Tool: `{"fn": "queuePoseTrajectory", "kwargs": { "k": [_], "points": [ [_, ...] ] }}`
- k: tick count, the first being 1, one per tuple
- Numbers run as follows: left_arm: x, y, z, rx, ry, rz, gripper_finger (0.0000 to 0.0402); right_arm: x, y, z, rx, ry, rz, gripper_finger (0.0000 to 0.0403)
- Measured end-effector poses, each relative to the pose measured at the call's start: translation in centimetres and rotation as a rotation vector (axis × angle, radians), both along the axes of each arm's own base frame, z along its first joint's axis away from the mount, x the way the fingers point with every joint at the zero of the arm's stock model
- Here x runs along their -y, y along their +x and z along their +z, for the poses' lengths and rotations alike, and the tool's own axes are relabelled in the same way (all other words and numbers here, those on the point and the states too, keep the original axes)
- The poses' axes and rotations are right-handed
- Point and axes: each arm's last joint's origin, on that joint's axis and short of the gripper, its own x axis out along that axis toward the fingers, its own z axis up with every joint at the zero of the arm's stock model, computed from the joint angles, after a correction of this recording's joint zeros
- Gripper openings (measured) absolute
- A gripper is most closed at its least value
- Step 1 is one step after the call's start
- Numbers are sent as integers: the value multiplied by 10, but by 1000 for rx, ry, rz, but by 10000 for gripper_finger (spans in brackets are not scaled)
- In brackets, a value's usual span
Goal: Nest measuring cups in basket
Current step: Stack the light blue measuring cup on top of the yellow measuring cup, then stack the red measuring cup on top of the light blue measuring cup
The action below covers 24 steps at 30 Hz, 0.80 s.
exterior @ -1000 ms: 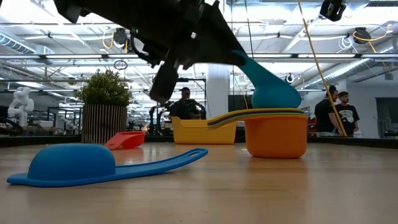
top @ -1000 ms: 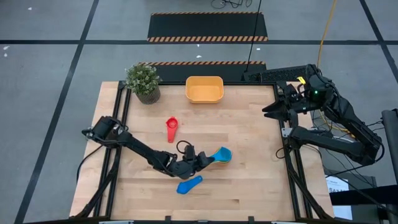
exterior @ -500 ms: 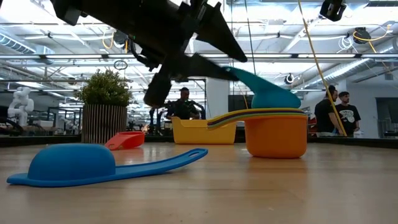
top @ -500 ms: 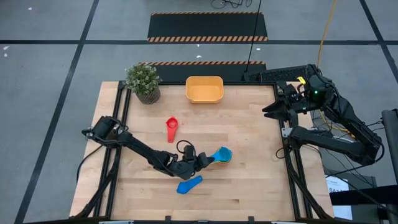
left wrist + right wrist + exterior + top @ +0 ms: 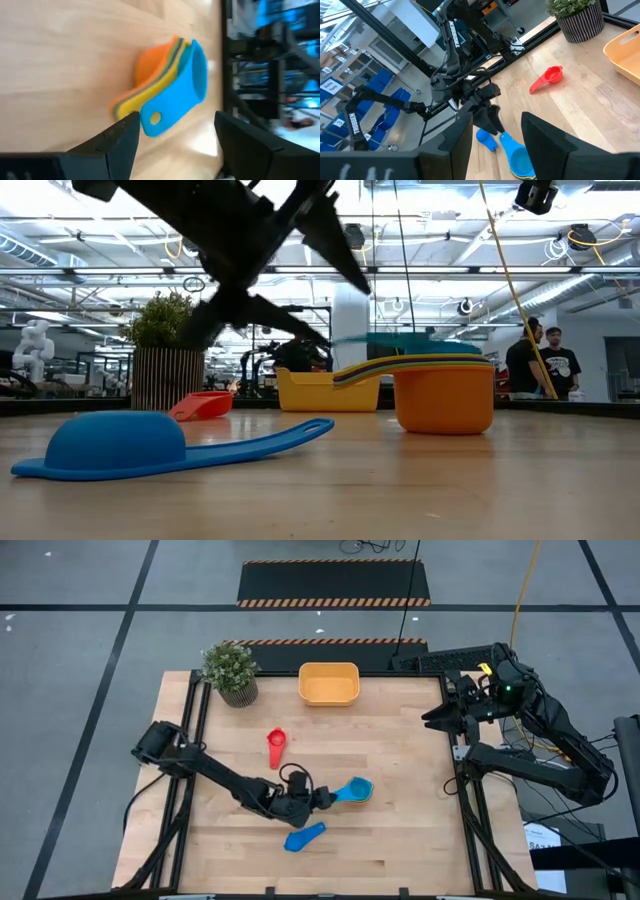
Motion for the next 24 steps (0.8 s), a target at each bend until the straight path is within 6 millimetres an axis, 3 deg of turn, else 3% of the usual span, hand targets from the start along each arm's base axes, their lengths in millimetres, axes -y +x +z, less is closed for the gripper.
{"fn": "queuePoseTrajectory", "kwargs": {
  "k": [10, 17, 24],
  "points": [
    [-22, -31, 32, -238, 46, -123, 251, 1, 1, 2, 21, -11, -3, 162],
    [-44, -63, 31, -584, -143, -103, 251, 2, 3, 2, 9, 39, -16, 162],
    [-70, -69, 30, -740, -128, -161, 251, 3, 4, 2, -7, 132, -42, 162]
  ]
}}
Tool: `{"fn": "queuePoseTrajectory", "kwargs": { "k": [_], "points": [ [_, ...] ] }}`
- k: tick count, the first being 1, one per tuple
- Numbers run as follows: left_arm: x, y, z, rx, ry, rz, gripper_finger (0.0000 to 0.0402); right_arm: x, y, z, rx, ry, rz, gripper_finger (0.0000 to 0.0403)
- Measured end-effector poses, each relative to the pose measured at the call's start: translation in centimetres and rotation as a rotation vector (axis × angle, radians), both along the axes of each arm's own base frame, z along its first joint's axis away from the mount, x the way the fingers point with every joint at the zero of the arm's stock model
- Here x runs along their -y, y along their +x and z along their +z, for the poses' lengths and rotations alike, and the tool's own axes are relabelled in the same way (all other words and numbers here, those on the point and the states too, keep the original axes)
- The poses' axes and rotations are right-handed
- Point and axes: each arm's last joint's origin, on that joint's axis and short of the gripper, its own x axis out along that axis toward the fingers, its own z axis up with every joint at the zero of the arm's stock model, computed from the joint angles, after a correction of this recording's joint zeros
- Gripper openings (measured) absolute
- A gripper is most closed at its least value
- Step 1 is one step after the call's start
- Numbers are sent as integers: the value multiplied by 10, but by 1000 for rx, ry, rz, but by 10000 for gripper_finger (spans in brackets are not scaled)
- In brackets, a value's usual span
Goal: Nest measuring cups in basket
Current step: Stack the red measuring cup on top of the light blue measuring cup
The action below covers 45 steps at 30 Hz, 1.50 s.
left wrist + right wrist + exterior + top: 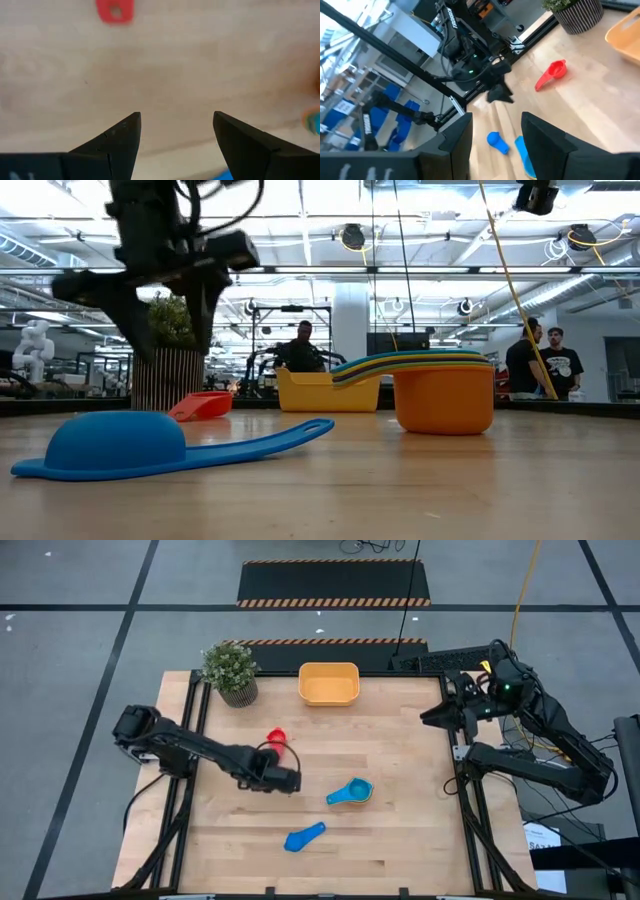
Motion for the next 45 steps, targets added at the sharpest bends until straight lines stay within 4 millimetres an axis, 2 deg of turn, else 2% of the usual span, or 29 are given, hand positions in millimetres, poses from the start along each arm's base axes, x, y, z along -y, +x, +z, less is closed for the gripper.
{"fn": "queuePoseTrajectory", "kwargs": {
  "k": [7, 14, 18, 21, 29, 35, 42, 45],
  "points": [
    [-44, 6, 0, -15, 38, -20, 264, 1, 0, 0, -19, 114, -54, 162],
    [-85, 0, -4, -116, 89, -63, 326, 2, 1, 5, 22, 132, -68, 162],
    [-97, -8, -4, -200, 98, -80, 366, 3, 2, 7, 42, 125, -104, 162],
    [-104, -10, -8, -199, 105, -93, 388, 4, 2, 8, 50, 110, -115, 162],
    [-107, -17, -32, -169, 99, -87, 394, 6, 4, 8, 53, 59, -126, 162],
    [-95, -17, -47, -103, 160, -135, 394, 7, 6, 7, 48, 26, -118, 162],
    [-84, -26, -60, -131, 166, -108, 394, 8, 7, 7, 44, 3, -112, 162],
    [-81, -28, -63, -119, 186, -145, 382, 9, 8, 6, 43, -15, -108, 162]
  ]
}}
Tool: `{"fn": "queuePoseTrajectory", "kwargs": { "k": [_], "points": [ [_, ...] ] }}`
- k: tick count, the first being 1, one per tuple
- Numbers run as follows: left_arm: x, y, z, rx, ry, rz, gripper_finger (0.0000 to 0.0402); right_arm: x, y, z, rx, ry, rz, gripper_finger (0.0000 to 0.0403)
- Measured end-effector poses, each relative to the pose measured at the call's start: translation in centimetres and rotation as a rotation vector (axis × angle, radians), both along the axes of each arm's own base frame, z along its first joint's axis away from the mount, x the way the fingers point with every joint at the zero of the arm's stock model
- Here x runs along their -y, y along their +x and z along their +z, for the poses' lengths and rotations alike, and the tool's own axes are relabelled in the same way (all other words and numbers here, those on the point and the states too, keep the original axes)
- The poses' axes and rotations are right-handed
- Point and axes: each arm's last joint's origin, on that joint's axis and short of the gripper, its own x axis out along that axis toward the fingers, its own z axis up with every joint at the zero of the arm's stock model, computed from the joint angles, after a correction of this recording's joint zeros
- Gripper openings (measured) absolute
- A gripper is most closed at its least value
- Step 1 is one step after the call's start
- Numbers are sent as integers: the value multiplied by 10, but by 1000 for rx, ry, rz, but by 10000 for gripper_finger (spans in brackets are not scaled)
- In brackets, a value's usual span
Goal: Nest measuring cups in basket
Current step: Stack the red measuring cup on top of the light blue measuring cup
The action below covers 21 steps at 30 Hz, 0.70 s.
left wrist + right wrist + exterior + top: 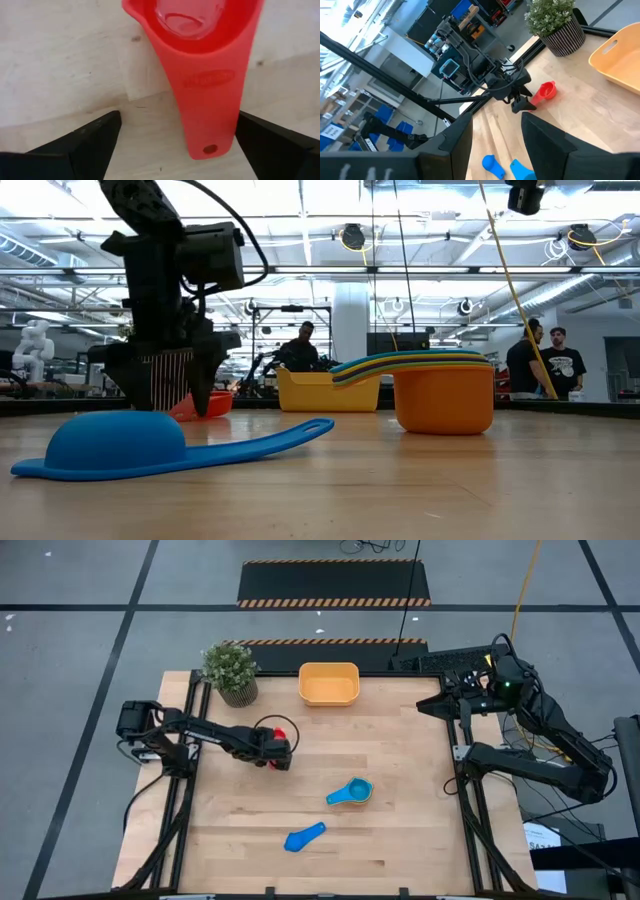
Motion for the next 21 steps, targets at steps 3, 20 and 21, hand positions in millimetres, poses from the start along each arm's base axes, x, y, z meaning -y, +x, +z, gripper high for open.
{"fn": "queuePoseTrajectory", "kwargs": {
  "k": [3, 20, 21],
  "points": [
    [3, 0, -1, -8, 27, -80, 352, 1, 1, 0, -3, -22, 5, 162],
    [4, 3, 0, -9, 53, -203, 145, 6, 8, -3, -29, -27, 11, 162],
    [4, 4, 1, 1, 48, -203, 145, 6, 8, -3, -29, -15, 8, 162]
  ]
}}
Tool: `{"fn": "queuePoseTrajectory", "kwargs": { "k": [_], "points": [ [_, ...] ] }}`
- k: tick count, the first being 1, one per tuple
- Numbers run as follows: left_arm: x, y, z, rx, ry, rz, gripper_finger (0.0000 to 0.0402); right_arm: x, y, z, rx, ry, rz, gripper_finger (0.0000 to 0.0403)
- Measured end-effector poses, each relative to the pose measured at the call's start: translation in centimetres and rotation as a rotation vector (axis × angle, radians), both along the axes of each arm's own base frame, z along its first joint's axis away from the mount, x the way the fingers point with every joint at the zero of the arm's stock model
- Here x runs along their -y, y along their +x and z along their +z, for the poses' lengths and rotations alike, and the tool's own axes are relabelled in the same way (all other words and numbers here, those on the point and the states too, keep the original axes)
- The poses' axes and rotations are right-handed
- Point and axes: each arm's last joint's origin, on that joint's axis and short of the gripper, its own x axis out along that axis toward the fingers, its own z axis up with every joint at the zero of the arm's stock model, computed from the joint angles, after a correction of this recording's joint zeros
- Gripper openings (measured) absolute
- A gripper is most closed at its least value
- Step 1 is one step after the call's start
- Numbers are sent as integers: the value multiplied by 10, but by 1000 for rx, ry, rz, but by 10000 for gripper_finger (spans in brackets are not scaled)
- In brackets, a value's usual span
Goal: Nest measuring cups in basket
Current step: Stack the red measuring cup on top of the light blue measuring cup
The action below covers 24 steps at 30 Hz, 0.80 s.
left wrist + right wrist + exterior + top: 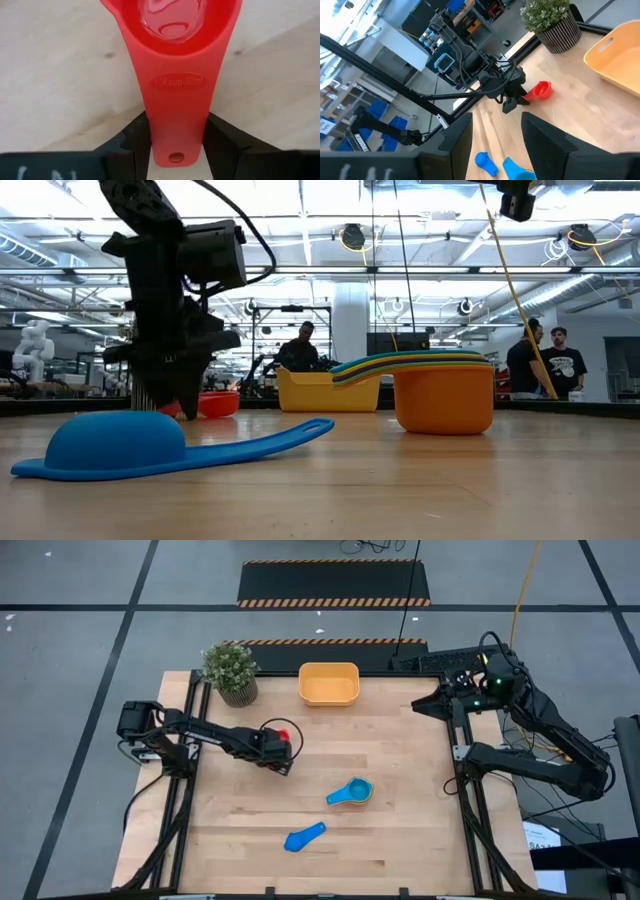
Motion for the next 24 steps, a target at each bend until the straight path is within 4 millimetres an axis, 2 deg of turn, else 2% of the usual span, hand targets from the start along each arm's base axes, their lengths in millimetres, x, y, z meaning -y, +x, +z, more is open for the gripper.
{"fn": "queuePoseTrajectory", "kwargs": {
  "k": [5, 8, 13, 16, 20, 24],
  "points": [
    [0, 14, 17, 63, 1, -49, 145, 0, 0, 0, -6, 92, -21, 162],
    [0, 27, 33, 110, 30, -121, 145, 2, 2, -3, -34, 204, -73, 162],
    [1, 51, 71, 209, 97, -274, 147, 7, 6, -15, -143, 454, -217, 162],
    [0, 64, 100, 266, 155, -362, 147, 9, 11, -23, -220, 550, -216, 162],
    [3, 77, 140, 329, 284, -457, 148, 16, 22, -32, -290, 600, -196, 164],
    [6, 83, 166, 363, 374, -549, 148, 23, 50, -36, -285, 638, -81, 177]
  ]
}}
